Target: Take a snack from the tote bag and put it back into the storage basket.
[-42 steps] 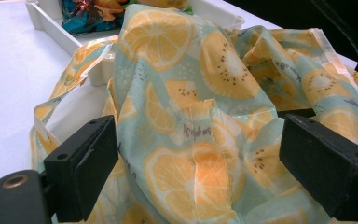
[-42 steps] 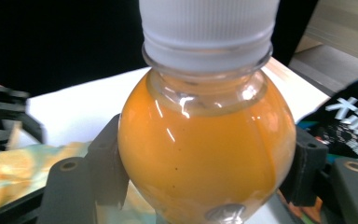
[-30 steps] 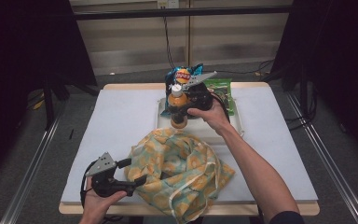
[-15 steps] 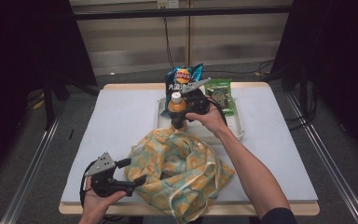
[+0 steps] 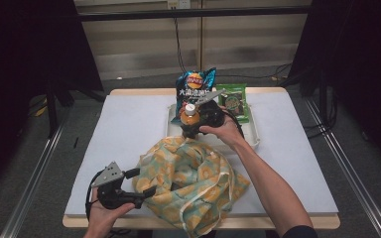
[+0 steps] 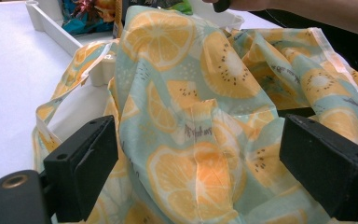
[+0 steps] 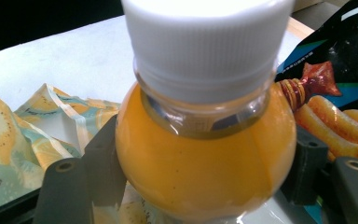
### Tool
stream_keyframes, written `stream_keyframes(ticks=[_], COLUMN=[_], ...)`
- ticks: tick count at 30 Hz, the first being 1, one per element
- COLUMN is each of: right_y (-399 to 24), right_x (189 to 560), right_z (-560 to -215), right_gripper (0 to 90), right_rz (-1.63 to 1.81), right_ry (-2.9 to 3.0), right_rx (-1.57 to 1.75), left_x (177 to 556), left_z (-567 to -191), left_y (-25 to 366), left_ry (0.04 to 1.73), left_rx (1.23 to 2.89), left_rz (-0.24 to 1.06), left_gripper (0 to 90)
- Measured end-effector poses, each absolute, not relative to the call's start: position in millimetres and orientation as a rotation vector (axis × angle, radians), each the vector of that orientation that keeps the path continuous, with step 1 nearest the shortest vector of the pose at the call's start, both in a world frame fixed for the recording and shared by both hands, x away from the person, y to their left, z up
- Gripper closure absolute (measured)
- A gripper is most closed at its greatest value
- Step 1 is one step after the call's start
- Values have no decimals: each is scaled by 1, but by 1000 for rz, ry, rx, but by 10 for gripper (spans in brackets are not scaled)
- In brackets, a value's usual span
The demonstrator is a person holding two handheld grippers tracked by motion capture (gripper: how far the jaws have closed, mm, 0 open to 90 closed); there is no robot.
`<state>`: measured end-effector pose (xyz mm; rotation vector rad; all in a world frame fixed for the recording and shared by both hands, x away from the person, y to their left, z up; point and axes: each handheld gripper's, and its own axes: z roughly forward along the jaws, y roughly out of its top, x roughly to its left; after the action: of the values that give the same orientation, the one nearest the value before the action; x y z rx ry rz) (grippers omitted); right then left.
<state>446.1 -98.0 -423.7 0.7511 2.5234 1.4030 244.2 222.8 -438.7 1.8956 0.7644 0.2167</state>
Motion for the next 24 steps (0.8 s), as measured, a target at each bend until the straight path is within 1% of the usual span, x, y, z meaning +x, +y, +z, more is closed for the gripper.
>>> stream_keyframes(ticks=[3, 6, 8, 10, 14, 15, 19, 22, 24], right_y=[-96, -94, -93, -93, -93, -92, -87, -86, -84], right_x=[444, 443, 441, 438, 430, 427, 418, 415, 415], right_z=[-424, -425, -426, -427, -424, -424, -424, -424, -424], right_gripper=[283, 225, 168, 160, 166, 183, 199, 231, 296], right_rz=[1401, 1402, 1384, 1413, 1422, 1421, 1368, 1387, 1386], right_ry=[2516, 2517, 2491, 2444, 2379, 2360, 2285, 2229, 2220], right_rx=[763, 788, 839, 884, 945, 960, 1034, 1080, 1091], left_x=[244, 244, 244, 244, 244, 244, 244, 244, 243], left_z=[-438, -439, -439, -439, -439, -439, -439, -439, -439], left_y=[223, 223, 224, 223, 223, 222, 221, 221, 220], left_ry=[763, 763, 767, 765, 758, 757, 757, 755, 752], left_rx=[1897, 1895, 1892, 1895, 1899, 1901, 1901, 1902, 1906], left_rz=[219, 217, 214, 213, 217, 218, 216, 217, 223], left_gripper=[113, 113, 113, 113, 113, 113, 113, 114, 119])
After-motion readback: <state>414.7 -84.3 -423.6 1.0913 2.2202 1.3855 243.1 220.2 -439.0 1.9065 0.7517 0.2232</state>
